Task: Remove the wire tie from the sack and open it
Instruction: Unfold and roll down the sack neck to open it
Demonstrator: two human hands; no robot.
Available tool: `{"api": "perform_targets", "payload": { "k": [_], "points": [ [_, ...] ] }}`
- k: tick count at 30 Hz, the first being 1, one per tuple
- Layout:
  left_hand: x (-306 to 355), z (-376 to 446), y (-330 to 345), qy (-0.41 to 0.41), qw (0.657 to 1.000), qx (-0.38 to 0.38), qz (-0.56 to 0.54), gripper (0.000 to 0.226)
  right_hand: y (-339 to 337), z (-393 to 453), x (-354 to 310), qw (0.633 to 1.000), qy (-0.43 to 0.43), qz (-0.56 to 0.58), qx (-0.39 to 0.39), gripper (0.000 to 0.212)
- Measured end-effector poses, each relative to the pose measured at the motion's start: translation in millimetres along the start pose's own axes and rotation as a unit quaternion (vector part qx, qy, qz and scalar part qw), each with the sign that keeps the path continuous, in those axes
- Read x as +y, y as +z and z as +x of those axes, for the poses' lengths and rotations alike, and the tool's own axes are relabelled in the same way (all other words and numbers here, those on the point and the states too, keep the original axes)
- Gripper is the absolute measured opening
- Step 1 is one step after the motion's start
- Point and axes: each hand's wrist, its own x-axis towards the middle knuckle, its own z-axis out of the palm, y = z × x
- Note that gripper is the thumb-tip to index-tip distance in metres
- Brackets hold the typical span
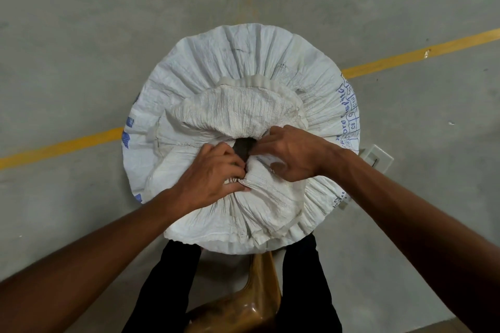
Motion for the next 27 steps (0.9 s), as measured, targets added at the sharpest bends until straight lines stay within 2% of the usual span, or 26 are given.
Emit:
{"api": "perform_targets", "payload": {
  "k": [2, 5, 9, 12, 16, 20, 24, 27],
  "points": [
    [-5.7, -2.6, -5.8, 0.033, 0.999, 0.02, -0.014, 0.038, -3.1, -3.1, -0.6, 1.0, 0.003, -0.018, -0.013, 0.065],
    [-7.4, -2.9, -16.5, 0.089, 0.995, 0.008, -0.037, 0.034, -7.5, -8.6, -3.4, 0.998, -0.03, -0.052, -0.002, 0.064],
    [-3.6, -2.3, -28.0, 0.086, 0.995, -0.006, -0.052, 0.038, -9.5, -11.8, -7.5, 0.99, -0.067, -0.115, -0.048, 0.053],
    [0.6, 1.5, -38.2, 0.078, 0.995, -0.03, -0.051, 0.043, -10.4, -13.3, -12.4, 0.983, -0.085, -0.15, -0.064, 0.054],
    [3.3, 3.9, -47.0, 0.067, 0.996, -0.04, -0.042, 0.051, -9.5, -17.3, -18.1, 0.98, -0.15, -0.125, -0.025, 0.064],
    [1.7, -2.1, -45.5, 0.05, 0.993, -0.102, 0.002, 0.064, -8.1, -21.2, -21.4, 0.983, -0.124, -0.12, -0.062, 0.077],
    [4.7, -7.7, -45.3, 0.065, 0.989, -0.132, 0.037, 0.077, -11.7, -26.1, -28.8, 0.983, -0.162, -0.087, 0.023, 0.07],
    [9.4, -11.6, -47.0, 0.071, 0.982, -0.169, 0.056, 0.083, -12.2, -25.6, -33.6, 0.987, -0.14, -0.057, -0.044, 0.07]
  ]
}}
